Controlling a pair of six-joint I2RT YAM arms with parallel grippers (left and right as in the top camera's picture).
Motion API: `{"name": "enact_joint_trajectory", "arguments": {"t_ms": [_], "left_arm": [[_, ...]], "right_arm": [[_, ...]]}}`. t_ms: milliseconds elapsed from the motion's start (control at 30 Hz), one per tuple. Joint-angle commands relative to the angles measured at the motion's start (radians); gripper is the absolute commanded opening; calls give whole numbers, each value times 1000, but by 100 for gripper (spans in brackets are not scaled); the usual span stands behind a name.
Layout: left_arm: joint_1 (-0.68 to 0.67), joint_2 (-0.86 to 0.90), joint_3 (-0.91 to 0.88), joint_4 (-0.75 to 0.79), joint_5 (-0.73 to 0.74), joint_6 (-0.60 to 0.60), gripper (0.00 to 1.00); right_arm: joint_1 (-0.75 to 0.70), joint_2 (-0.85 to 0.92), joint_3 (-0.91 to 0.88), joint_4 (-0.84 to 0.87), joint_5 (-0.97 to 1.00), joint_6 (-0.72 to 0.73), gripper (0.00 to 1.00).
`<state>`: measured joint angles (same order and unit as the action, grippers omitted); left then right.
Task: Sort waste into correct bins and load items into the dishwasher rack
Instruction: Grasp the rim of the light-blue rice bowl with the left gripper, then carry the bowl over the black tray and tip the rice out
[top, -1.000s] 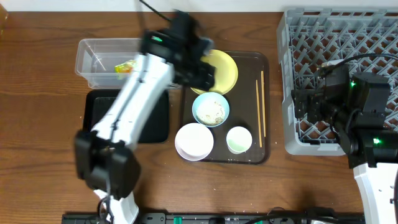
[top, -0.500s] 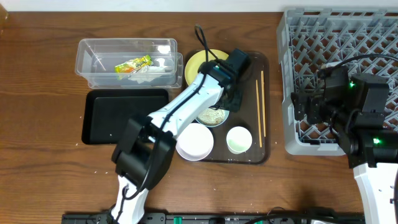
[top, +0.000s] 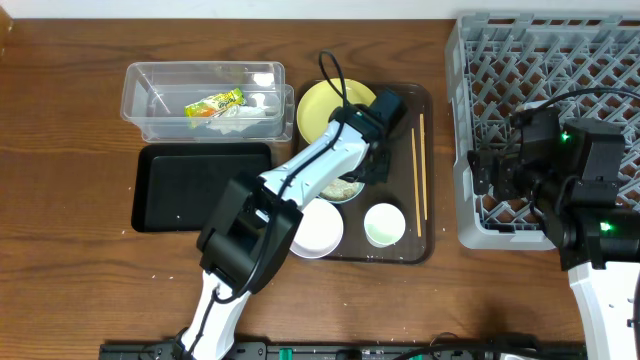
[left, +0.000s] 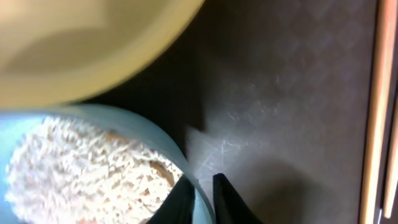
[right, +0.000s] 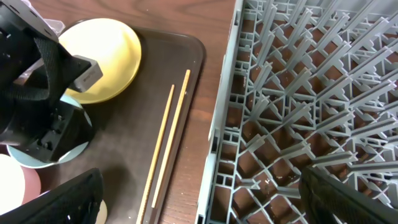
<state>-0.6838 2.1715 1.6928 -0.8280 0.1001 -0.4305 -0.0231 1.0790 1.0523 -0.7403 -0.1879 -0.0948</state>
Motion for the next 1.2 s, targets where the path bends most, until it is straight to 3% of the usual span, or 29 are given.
{"name": "enact_joint_trajectory", "arguments": {"t_ms": [0,67,400,633,867,1167], "left_arm": [[-19,6,-3,3,-16,-5,11],[-25,6,-5,-1,-16,-5,6],[-20,-26,31,-113,-3,26,6],[27,-177,58,-177,-3,82,6],[156,-339,58,-277,57,121,6],[479,-393,-24,-431,382,334,6]], "right_arm": [[4,1,20,-2,-12,11,98],[4,1,20,-2,-12,11,98],[4,1,20,-1,-12,11,98],[4,1,20,-1,-11,11,98],[4,1,20,0,-11,11,98],[4,1,20,3,-12,11,98]]}}
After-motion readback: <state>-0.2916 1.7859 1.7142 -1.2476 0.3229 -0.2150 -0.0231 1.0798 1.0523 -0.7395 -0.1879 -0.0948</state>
